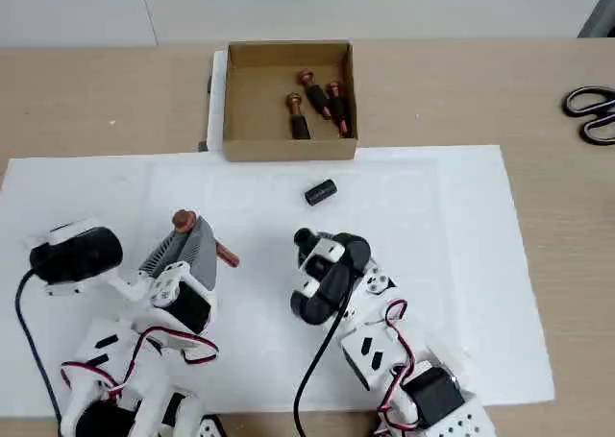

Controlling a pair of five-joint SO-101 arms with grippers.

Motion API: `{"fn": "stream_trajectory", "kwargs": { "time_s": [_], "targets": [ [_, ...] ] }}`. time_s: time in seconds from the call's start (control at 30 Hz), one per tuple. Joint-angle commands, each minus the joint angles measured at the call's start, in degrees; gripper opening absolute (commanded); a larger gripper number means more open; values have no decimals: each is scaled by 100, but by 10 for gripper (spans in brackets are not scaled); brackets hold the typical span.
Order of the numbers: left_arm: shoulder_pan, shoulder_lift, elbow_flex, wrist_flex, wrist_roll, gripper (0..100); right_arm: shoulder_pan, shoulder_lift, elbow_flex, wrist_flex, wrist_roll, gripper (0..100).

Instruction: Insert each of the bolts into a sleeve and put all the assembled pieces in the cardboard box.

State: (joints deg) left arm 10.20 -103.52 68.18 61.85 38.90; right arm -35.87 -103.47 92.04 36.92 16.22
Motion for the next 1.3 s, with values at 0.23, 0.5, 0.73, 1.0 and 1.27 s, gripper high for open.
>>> {"fn": "stream_trajectory", "kwargs": {
  "time_s": [0.23,0.5,0.73,1.0,1.27],
  "targets": [
    [62,-26,-57,-378,149,6,-743,-48,220,-207,79,4],
    [703,-26,-127,-378,176,6,-796,-48,176,-215,79,4],
    [870,-18,66,-404,167,6,-1068,-48,167,-215,202,4],
    [853,-18,119,-378,158,6,-1147,-48,114,-224,343,4],
    [844,-18,189,-387,158,6,-1138,-48,-62,-215,352,4]
  ]
}}
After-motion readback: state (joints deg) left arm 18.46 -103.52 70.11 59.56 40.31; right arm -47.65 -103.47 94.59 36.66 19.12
